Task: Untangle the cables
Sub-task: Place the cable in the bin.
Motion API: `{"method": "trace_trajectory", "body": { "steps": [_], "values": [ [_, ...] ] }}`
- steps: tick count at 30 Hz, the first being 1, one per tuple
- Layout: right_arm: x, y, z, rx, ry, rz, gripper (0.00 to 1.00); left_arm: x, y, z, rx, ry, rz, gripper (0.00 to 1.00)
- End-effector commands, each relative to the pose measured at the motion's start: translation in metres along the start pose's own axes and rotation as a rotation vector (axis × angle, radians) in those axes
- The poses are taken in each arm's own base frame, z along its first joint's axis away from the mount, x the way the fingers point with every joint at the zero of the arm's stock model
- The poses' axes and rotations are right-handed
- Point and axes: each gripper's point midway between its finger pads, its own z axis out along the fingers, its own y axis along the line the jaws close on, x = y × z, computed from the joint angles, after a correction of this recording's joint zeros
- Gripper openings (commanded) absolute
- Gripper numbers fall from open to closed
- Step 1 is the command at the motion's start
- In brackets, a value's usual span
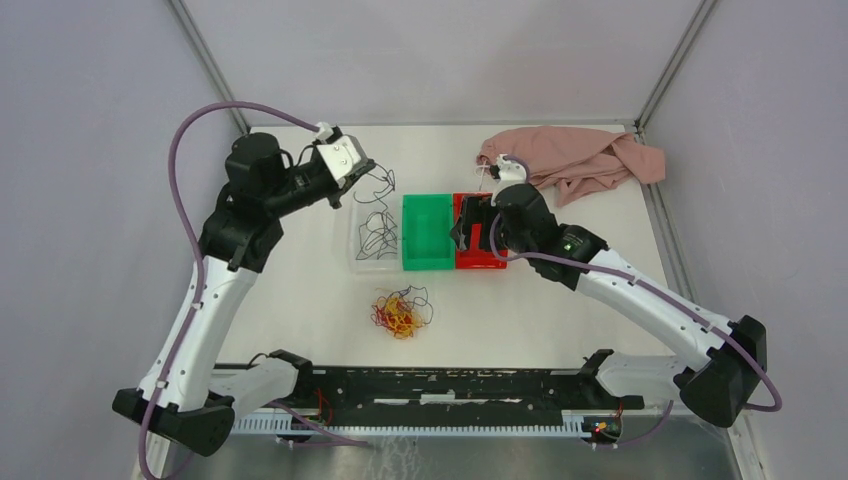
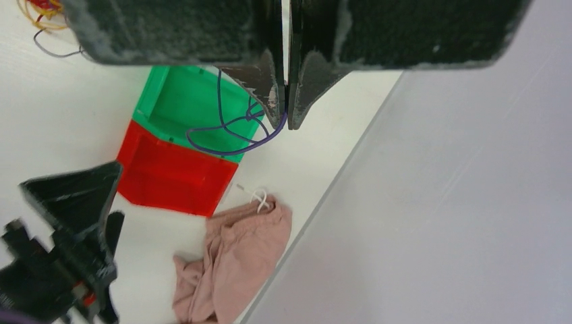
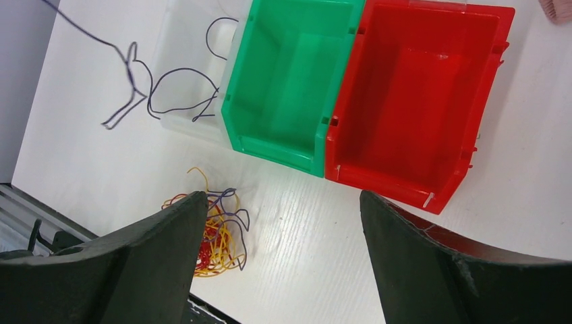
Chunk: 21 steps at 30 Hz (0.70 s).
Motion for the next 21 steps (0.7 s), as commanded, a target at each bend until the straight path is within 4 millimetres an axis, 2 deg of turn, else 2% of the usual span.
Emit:
{"method": "trace_trajectory", "body": {
  "steps": [1,8,15,18,21],
  "values": [
    [-0.008,-0.003,0.000,0.011,-0.035,-0.001,0.89,0.034,0.014,0.006,-0.079,0.071,0.133,0.03],
    [-0.002,-0.009,0.000,0.022,-0.033,-0.004,0.89,0.096,0.019,0.027,-0.112,0.196,0.182,0.03],
    [0.002,-0.013,0.000,0.030,-0.031,-0.003,0.89,0.126,0.028,0.046,-0.121,0.249,0.199,0.03],
    [0.003,-0.014,0.001,0.031,-0.031,0.000,0.89,0.146,0.029,0.050,-0.111,0.297,0.229,0.03],
    [0.004,-0.015,0.001,0.031,-0.027,0.004,0.89,0.174,0.019,0.052,-0.057,0.373,0.235,0.03]
  ]
}}
